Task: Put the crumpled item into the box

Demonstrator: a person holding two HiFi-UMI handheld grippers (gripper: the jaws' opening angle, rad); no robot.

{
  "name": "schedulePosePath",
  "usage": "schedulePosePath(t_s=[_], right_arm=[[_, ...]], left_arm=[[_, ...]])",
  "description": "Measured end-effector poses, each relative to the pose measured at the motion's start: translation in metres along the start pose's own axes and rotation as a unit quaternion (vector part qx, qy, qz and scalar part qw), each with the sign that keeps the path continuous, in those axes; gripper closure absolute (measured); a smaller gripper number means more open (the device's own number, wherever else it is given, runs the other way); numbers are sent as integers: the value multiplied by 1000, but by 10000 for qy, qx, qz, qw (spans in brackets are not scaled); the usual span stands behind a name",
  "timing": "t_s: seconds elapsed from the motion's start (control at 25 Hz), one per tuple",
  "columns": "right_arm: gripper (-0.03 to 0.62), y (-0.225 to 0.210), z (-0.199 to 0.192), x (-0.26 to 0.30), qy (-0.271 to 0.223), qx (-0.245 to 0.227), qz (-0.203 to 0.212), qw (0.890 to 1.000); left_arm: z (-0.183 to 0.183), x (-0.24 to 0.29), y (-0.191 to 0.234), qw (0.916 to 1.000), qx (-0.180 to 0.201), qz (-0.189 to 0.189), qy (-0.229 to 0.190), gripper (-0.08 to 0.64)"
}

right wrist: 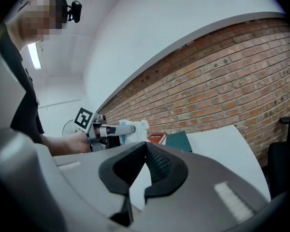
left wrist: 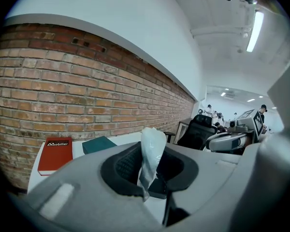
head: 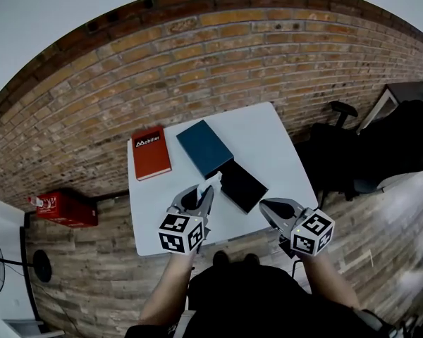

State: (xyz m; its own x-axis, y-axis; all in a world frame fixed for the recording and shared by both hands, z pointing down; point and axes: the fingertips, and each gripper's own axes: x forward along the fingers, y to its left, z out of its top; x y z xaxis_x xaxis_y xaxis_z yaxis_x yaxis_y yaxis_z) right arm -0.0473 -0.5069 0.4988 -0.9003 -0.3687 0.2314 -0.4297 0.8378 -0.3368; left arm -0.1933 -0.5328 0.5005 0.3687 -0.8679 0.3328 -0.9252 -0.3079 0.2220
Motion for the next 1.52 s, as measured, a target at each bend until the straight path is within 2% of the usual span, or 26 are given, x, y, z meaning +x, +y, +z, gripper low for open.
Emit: schedulePosePath(t_s=[0.48, 1.04, 1.32, 1.52], right_arm=[[592, -35, -12, -13, 13, 330, -590, 9977], [591, -53, -33, -50, -33, 689, -1188, 9905], [592, -52, -39, -52, 43, 669, -1194, 9906], [591, -50, -40, -55, 60, 694, -1236, 9899]], left_arm=[[-27, 72, -1, 9965, 143, -523, 636, 491], [-88, 133, -2, 9813, 595, -817, 1635, 491], [-120, 154, 11, 9704, 862, -741, 2131, 490], [-130, 169, 29, 9621, 1196, -475, 2403, 489]])
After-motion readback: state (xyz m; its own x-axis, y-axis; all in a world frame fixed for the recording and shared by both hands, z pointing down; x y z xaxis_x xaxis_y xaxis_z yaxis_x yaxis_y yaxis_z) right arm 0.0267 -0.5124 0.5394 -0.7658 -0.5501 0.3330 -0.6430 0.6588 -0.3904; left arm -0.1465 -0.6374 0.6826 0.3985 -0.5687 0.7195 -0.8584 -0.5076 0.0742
